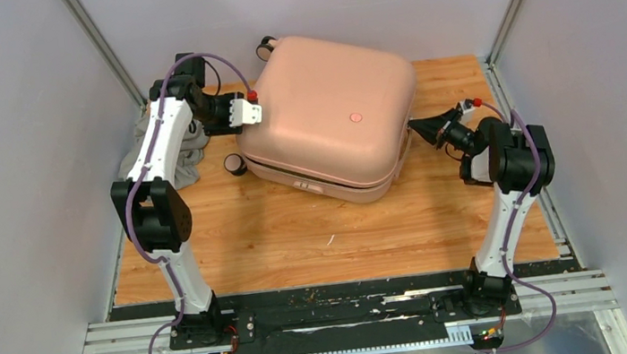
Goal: Pack the luggage
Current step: Zip the luggage at the center of the board.
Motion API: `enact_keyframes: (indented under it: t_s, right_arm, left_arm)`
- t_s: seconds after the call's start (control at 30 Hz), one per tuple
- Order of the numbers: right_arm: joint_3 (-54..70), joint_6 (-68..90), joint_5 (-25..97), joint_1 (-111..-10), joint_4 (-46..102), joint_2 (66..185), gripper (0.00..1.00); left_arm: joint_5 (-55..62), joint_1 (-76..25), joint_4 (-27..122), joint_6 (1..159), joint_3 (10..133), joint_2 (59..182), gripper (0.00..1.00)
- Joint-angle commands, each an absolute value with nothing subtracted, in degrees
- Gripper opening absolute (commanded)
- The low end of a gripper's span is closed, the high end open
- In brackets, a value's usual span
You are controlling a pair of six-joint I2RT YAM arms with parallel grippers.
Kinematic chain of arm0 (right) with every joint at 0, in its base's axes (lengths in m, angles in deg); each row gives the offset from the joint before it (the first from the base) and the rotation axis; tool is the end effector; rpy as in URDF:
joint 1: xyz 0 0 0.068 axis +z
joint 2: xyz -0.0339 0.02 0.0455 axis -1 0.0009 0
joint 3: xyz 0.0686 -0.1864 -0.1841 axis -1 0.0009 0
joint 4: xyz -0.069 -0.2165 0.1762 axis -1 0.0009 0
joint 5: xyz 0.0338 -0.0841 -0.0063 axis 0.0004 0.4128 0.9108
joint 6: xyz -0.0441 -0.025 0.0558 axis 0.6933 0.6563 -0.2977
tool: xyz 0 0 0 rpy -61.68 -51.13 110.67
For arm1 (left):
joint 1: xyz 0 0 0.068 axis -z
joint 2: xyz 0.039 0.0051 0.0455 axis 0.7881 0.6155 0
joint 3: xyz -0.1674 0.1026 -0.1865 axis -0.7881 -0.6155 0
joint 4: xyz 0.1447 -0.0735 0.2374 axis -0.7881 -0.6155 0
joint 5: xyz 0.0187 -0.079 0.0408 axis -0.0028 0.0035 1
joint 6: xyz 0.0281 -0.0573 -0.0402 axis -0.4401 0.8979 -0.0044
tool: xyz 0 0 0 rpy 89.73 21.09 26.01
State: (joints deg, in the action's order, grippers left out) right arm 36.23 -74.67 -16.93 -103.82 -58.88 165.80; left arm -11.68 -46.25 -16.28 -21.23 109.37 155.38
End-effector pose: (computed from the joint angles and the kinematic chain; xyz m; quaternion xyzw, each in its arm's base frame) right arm 0.3945 -0.0402 0.1157 0.1966 0.6392 0.6715 0.3191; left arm 0.4396 -0.0699 0.3019 0.7381 0.5999 0.0119 0.3083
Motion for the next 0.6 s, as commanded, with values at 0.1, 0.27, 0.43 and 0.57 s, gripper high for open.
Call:
enact_keyframes:
  t_s: [0.1, 0.27, 0.43, 0.57]
  right_arm:
    - [39.72, -73.47, -17.5, -104.92, -60.09, 162.84, 0.0]
    - [43.47, -72.82, -18.57, -104.85, -59.41, 159.89, 0.0]
    - [48.17, -72.2, -19.88, -104.17, -59.21, 156.49, 0.0]
    - [51.09, -70.99, -20.81, -103.39, -58.43, 154.21, 0.0]
  left_arm:
    - [-15.77, -45.42, -12.44, -14.91, 111.43, 152.47, 0.0]
    - [-15.67, -45.25, -12.39, -13.9, 111.54, 152.88, 0.0]
    - [-15.55, -45.03, -12.44, -12.6, 111.67, 153.41, 0.0]
    - [-15.51, -44.74, -12.44, -12.14, 111.49, 153.58, 0.0]
